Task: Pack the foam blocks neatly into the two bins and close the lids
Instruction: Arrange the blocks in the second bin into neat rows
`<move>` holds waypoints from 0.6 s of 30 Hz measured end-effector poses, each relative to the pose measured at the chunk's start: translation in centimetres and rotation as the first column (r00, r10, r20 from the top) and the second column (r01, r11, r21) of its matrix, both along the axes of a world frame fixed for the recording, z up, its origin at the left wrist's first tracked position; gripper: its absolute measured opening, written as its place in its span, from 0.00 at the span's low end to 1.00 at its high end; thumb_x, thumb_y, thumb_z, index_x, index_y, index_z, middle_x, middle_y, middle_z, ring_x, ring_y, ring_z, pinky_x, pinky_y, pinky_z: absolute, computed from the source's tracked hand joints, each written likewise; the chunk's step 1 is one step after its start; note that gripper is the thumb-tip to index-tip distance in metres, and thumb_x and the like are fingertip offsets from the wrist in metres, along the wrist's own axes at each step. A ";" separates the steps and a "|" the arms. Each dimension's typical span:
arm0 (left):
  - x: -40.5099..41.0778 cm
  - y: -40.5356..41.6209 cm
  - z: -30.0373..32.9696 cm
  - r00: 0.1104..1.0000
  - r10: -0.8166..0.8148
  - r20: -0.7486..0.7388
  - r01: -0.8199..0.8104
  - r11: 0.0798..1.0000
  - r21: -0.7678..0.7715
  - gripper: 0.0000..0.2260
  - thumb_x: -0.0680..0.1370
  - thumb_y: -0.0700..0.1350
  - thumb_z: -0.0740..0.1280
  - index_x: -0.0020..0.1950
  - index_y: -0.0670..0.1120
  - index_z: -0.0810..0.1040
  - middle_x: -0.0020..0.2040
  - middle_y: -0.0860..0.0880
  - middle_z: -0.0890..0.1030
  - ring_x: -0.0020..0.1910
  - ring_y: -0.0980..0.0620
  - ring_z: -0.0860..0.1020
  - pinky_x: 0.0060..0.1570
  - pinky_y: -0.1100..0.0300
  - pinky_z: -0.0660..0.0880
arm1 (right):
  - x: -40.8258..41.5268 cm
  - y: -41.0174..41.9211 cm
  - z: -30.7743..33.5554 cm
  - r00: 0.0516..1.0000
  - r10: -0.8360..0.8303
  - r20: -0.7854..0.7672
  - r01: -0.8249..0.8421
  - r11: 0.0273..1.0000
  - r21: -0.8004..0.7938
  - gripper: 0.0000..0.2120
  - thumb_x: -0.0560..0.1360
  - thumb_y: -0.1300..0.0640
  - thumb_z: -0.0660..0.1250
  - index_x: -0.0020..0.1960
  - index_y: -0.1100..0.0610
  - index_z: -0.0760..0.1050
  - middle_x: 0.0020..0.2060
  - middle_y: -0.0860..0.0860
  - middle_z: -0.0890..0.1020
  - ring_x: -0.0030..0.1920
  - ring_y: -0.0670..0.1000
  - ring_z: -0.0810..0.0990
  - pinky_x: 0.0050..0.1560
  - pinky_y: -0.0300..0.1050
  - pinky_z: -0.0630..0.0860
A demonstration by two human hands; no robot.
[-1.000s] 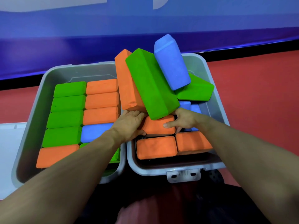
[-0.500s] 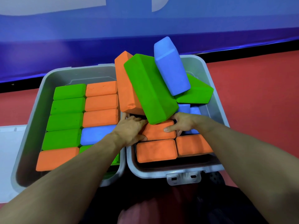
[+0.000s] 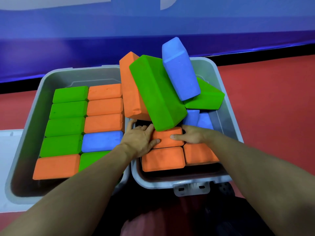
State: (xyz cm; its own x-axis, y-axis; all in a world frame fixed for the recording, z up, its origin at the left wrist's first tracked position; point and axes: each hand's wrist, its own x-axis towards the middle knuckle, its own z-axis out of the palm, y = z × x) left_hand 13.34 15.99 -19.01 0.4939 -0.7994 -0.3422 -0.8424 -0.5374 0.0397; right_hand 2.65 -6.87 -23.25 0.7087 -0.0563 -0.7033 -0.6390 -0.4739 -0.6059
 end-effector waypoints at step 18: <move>-0.2 0.5 -0.4 0.993 -0.033 0.114 0.035 0.999 -0.010 0.35 0.77 0.71 0.39 0.75 0.57 0.65 0.60 0.48 0.75 0.64 0.47 0.70 0.74 0.44 0.51 | 0.6 -0.8 2.0 1.000 0.022 0.007 -0.022 0.996 0.081 0.32 0.73 0.35 0.70 0.67 0.58 0.77 0.58 0.53 0.84 0.56 0.54 0.85 0.59 0.55 0.81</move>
State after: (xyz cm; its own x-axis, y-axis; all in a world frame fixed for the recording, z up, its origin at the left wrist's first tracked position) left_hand 13.16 16.51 -19.36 0.5016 -0.8202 -0.2753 -0.8596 -0.5085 -0.0512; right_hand 3.22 -7.66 -21.22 0.7131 0.0163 -0.7009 -0.6254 -0.4369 -0.6465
